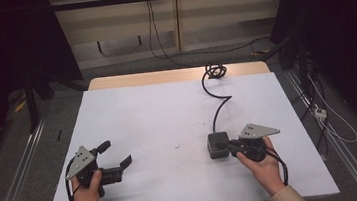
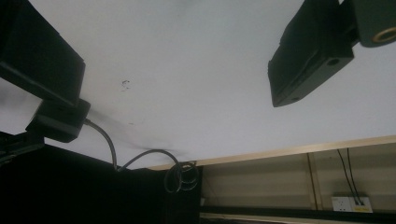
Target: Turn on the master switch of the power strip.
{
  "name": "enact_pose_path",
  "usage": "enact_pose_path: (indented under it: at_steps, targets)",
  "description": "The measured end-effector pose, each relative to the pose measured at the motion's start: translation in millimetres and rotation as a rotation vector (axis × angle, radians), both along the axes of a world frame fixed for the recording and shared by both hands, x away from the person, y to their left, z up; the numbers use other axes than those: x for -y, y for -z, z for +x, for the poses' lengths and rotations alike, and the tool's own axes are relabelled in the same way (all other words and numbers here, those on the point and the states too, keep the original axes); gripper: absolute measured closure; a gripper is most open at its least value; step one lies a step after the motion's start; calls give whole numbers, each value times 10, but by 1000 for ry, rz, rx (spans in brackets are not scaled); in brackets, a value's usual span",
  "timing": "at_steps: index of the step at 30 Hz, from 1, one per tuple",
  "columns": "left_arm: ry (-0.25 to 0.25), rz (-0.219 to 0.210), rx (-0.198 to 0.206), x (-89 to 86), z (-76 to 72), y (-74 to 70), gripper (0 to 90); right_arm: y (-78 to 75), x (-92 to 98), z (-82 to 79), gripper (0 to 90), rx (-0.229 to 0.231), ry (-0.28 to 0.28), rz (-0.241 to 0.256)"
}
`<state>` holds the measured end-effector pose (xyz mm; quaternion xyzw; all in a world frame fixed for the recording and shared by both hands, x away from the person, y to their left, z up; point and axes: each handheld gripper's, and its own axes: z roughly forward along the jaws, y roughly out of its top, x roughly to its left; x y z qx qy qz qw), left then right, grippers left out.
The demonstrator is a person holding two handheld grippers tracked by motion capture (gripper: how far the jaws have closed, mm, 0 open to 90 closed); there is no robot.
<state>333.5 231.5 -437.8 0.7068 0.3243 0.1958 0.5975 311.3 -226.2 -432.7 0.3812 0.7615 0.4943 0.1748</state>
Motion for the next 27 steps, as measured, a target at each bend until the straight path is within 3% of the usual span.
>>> enact_pose_path:
  at_steps: [27]
  targets:
    - [-3,-2,0,-15,9,0,35,17,18,2,900,7,-3,18]
